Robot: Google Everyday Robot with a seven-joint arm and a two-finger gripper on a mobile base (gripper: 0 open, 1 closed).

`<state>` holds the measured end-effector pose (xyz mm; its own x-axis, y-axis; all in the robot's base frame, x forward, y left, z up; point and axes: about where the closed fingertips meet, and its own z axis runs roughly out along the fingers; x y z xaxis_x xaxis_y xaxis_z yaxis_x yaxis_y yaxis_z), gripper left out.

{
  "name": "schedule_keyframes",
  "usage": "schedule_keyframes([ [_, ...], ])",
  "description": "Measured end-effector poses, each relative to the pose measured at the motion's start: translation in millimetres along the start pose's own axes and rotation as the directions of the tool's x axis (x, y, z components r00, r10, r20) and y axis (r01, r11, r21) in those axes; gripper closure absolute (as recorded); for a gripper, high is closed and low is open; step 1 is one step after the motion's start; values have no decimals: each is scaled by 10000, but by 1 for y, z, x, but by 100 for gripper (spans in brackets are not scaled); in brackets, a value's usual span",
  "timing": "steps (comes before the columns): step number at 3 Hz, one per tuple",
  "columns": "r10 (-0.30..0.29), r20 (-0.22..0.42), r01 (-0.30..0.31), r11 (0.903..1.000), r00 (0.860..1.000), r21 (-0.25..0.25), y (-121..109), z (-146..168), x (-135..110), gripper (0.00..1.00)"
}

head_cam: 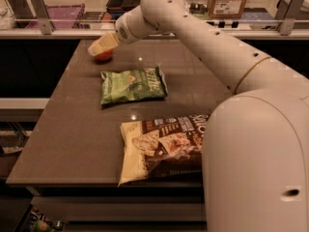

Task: Pick apple

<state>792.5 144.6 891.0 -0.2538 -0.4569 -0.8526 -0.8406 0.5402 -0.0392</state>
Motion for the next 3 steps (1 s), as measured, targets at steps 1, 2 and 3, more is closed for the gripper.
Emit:
schedule_keyframes([
  [1,-202,58,206,9978,9998,-626,13,21,-3,0],
  [2,-319,46,322,9930,9995,-1132,25,39,-4,0],
  [3,-308,-75,296,9915,9995,-1263,29,47,1,0],
])
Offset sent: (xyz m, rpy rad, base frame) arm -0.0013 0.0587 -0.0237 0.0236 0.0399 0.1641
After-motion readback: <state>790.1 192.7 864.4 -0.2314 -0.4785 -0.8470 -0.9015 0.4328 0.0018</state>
